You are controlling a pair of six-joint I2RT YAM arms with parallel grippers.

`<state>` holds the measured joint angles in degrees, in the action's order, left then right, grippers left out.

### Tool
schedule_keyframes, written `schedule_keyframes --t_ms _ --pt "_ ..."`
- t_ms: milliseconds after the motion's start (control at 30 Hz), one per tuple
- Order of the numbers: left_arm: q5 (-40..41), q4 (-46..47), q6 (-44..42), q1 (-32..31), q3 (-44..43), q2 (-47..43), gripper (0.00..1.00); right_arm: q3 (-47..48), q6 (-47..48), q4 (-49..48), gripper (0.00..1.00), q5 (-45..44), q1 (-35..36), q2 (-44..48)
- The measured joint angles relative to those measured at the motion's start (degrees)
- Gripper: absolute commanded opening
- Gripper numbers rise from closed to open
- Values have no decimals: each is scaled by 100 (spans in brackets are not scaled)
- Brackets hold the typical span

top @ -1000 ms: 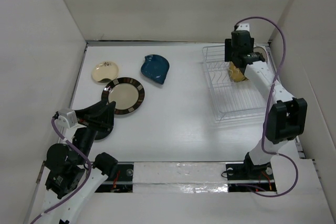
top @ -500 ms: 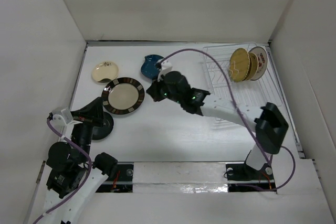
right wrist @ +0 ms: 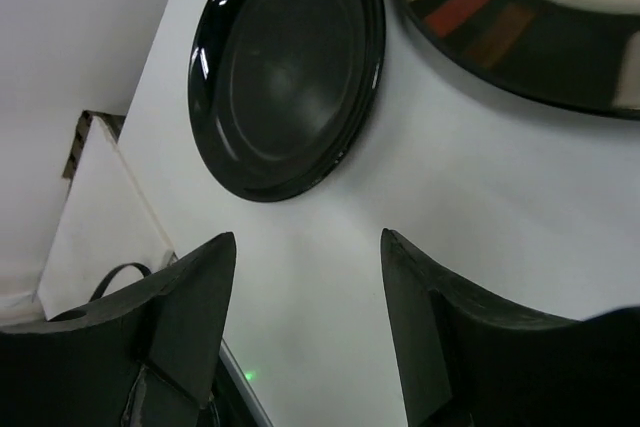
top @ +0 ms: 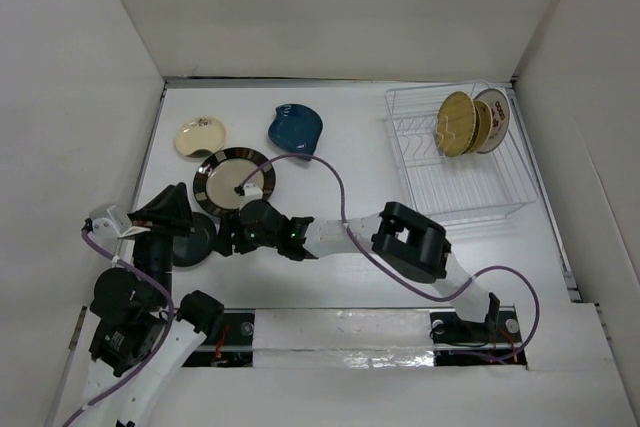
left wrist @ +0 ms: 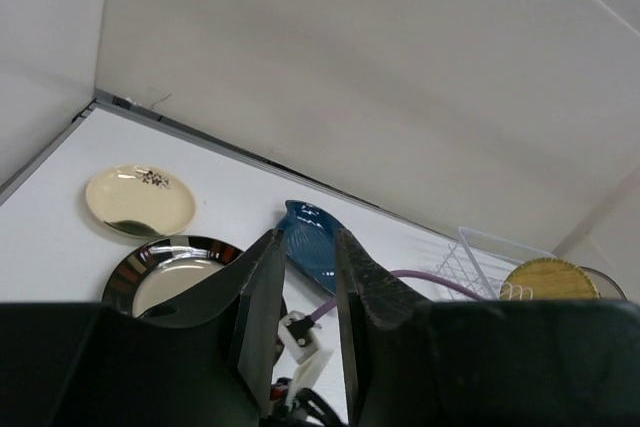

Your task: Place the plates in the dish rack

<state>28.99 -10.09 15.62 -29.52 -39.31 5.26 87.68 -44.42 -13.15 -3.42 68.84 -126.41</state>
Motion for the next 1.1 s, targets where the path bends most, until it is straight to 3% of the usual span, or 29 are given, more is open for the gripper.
schedule_keyframes --t_ms 300,467,533,600,633,900,1100 --pt "-101 33 -20 0 0 577 27 1113 -883 -275 64 120 -50 -1204" --pt "-162 37 -35 0 0 678 28 1384 -1331 -588 43 162 -109 -1563" --pt "-181 44 -39 0 0 673 28 1370 -1453 -684 23 166 -138 -1622" --pt "-199 44 -42 0 0 673 28 1298 -1578 -737 13 160 -144 -1659" --pt "-201 44 -42 0 0 673 28 1217 -1628 -817 1 151 -155 -1659" --pt "-278 44 -59 0 0 660 28 337 -1580 -1770 0 278 -205 -1412" --pt "-302 39 -59 0 0 546 29 -1023 -999 -2022 0 411 -216 -404"
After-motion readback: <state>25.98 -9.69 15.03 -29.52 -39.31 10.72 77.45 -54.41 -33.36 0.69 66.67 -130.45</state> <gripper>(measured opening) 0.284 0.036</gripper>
